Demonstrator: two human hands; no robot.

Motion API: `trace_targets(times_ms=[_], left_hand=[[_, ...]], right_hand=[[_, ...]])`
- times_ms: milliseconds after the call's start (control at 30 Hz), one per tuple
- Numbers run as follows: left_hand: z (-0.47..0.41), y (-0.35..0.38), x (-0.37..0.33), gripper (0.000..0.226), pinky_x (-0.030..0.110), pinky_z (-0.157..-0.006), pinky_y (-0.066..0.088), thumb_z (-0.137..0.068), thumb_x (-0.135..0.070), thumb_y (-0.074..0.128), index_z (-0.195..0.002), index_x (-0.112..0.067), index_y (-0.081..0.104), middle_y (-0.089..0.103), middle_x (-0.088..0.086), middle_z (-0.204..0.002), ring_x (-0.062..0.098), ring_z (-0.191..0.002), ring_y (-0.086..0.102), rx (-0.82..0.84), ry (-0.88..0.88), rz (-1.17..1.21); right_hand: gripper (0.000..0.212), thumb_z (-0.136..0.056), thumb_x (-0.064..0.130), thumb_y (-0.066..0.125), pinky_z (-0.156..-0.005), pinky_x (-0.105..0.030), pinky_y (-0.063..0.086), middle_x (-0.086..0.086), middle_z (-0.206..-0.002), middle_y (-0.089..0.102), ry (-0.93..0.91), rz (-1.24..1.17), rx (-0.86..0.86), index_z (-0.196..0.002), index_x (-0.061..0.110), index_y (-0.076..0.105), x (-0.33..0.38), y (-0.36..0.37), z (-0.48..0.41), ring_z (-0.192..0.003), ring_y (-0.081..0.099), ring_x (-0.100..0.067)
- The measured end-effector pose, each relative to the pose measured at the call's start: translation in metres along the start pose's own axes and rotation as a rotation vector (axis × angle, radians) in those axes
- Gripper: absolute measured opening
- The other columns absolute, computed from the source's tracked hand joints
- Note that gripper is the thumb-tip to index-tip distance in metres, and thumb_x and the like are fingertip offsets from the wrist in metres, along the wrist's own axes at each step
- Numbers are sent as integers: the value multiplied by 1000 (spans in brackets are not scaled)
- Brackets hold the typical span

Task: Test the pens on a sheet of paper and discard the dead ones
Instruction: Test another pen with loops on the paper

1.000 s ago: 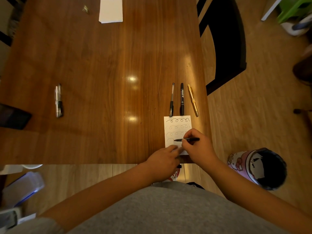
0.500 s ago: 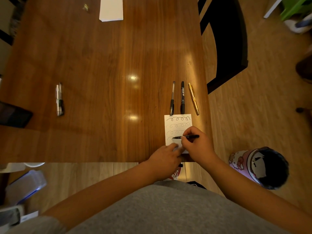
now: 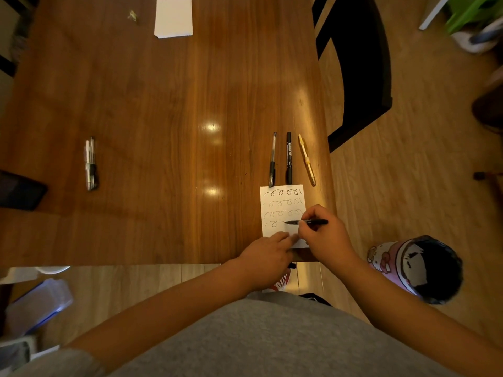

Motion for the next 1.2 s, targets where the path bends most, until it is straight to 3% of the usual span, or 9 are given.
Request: trace_targets(times_ms=[267, 500, 767, 933, 1200], left_hand=[[-6, 0, -2, 38, 38, -88, 48, -98, -39, 50, -126, -16, 60, 38, 8, -149, 28, -131, 35, 8, -11, -37], [-9, -3, -6, 39, 37, -97, 41, -99, -40, 47, -128, -16, 58, 47, 8, -141, 24, -126, 39, -45, 14, -9], [-8, -1, -6, 42, 40, -95, 45, -99, -39, 48, -133, -15, 54, 26, 12, -157, 27, -136, 31, -11, -13, 31], [-11, 1, -7, 39, 42, -95, 45, -99, -39, 48, -126, -13, 59, 20, 12, -159, 30, -138, 29, 4, -34, -12], [-16, 0, -12, 42, 43, -107, 35, -100, -40, 45, -130, -13, 57, 29, 15, -155, 29, -138, 29, -23, -42, -8]], right_hand=[[21, -87, 13, 67, -63, -13, 48, 12, -83, 63, -3, 12, 35, -85, 32, 58, -4, 2, 2, -80, 63, -7], [26, -88, 13, 66, -63, -12, 45, 13, -87, 64, -14, 20, 46, -81, 35, 54, 1, 4, -2, -85, 62, -6], [21, -88, 12, 66, -67, -19, 49, 11, -86, 63, -6, 20, 11, -84, 30, 56, -2, -5, -5, -85, 63, -9], [19, -88, 10, 66, -72, -26, 54, 8, -87, 63, -21, 40, 3, -85, 27, 57, -3, -13, -4, -86, 62, -10], [16, -88, 12, 66, -66, -16, 49, 11, -84, 63, -34, 60, 3, -88, 27, 59, -11, -19, 3, -81, 62, -8]])
Point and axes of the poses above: each hand's wrist, its own z-axis away from the middle knuckle, its own y-axis out of the palm, x = y × z, the point moved 6 cm from there along -z, towards the middle knuckle
